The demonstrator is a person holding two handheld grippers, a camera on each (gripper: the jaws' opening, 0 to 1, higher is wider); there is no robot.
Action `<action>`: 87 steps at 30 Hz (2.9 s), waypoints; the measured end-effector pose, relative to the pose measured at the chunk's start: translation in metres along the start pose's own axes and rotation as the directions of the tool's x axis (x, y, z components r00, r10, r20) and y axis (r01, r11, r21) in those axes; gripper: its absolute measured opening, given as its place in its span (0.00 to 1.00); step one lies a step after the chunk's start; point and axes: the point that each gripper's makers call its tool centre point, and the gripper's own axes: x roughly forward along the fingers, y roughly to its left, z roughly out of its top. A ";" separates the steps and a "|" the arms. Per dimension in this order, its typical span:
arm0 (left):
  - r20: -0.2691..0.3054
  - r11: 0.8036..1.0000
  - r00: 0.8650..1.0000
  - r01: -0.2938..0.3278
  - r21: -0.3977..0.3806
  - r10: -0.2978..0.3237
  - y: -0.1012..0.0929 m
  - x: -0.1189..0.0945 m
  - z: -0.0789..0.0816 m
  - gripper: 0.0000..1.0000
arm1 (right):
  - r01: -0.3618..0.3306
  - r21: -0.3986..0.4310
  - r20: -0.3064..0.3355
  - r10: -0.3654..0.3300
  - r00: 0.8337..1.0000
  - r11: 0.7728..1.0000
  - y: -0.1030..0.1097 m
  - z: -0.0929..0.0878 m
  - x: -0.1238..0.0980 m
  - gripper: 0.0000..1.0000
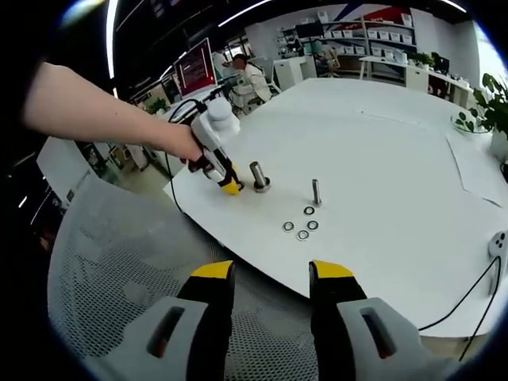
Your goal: Place the washer onto the threaded stud by aligning its center hole with the stud, sliding it down to the base, and recovering from edge contact or off-axis alignment until the washer reaches the visible bottom stop.
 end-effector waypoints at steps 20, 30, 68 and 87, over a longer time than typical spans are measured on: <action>0.020 0.999 1.000 -0.015 0.050 0.014 0.000 -0.003 -0.002 0.18 | -0.002 0.003 0.003 0.002 1.000 1.000 0.000 0.000 0.000 0.40; 0.067 0.994 0.998 0.003 0.106 -0.010 -0.002 -0.028 0.015 0.18 | -0.006 0.005 0.001 0.006 1.000 1.000 0.000 0.001 0.000 0.39; 0.058 0.943 0.997 0.023 0.333 -0.045 -0.034 -0.050 0.071 0.19 | -0.001 0.013 0.013 0.001 1.000 1.000 -0.002 0.001 -0.001 0.39; 0.010 0.937 1.000 0.019 0.349 -0.024 -0.033 -0.011 0.064 0.20 | 0.006 0.016 0.008 -0.007 1.000 1.000 -0.004 0.001 -0.001 0.38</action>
